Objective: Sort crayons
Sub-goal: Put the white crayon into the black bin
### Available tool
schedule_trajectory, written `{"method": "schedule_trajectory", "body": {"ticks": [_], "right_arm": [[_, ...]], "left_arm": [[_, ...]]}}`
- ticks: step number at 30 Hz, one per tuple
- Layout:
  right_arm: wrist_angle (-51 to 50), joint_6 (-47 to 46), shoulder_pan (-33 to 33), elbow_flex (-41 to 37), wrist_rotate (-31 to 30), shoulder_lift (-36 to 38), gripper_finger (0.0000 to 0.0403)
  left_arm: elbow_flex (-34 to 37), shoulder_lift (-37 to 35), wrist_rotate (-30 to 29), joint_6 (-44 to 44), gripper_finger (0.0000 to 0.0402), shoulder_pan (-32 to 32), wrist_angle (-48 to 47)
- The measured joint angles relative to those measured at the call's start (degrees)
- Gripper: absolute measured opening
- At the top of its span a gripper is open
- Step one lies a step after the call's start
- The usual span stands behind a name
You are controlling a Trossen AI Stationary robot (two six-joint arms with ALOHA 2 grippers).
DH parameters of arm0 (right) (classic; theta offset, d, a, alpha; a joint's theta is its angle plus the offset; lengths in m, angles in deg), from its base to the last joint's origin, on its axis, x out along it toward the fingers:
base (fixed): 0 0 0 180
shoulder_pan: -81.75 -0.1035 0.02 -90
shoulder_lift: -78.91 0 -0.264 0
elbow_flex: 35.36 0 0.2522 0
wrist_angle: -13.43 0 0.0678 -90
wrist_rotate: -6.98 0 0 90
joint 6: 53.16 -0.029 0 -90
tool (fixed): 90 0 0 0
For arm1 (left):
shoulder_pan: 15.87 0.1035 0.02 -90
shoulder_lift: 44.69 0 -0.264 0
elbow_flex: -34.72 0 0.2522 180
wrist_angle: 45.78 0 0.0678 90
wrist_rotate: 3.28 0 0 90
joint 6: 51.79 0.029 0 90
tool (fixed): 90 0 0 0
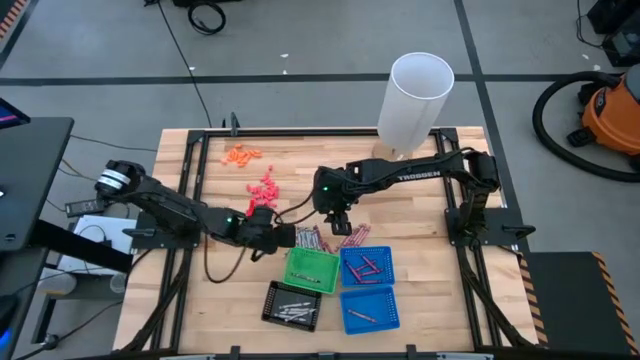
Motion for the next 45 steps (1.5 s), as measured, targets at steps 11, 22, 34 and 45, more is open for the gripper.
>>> {"method": "schedule_trajectory", "body": {"ticks": [11, 22, 34, 45], "right_arm": [[4.93, -3.49, 0.16, -7.98, -0.18, 0.26, 0.0168], [7.69, -5.99, -1.38, -8.64, -0.13, 3.01, 0.0168], [8.06, -6.06, -1.34, -8.64, 0.26, 3.37, 0.0168], [7.26, -6.37, -1.38, -8.64, 1.38, 3.37, 0.0168]], "left_arm": [[0.05, 7.08, 5.56, 6.45, 0.0141, 4.03, 11.01], [0.15, 7.85, 5.70, 11.57, 0.0141, 5.78, 6.64], [-8.82, 16.10, 6.71, 15.95, 0.0141, 6.36, -3.89], [-11.47, 18.07, 8.70, 17.45, 0.0141, 6.32, -8.27]]}}
